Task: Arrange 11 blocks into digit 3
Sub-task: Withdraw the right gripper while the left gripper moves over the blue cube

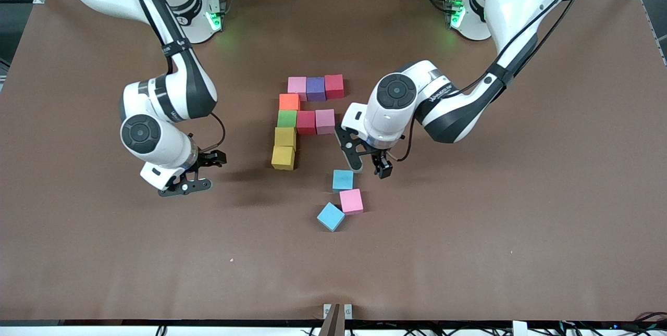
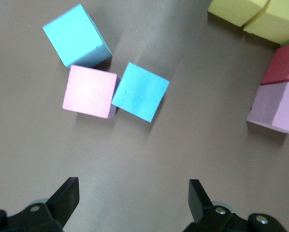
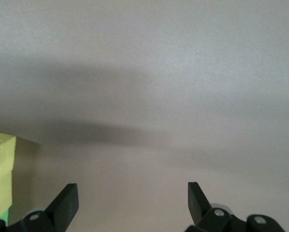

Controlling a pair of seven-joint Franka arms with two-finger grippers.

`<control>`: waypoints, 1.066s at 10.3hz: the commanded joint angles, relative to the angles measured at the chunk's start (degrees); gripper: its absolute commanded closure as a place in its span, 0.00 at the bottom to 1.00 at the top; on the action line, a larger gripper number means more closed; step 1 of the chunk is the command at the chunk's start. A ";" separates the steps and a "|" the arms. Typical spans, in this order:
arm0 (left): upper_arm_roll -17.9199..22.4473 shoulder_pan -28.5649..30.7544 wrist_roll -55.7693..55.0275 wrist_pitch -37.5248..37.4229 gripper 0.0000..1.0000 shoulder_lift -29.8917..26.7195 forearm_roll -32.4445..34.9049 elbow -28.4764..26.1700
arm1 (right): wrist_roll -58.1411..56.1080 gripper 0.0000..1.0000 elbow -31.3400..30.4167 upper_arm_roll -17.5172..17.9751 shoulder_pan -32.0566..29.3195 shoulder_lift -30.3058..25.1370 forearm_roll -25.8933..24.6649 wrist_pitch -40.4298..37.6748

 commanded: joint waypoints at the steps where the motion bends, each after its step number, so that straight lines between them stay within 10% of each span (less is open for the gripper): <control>1: 1.49 -0.04 0.82 1.62 0.00 0.29 -1.61 1.55 | -1.63 0.00 -1.11 0.45 -1.91 -2.09 0.11 -1.76; 11: 7.83 -1.88 0.56 15.77 0.00 4.60 -1.43 1.47 | -5.59 0.00 -8.23 -1.57 -3.84 -13.35 0.28 -5.72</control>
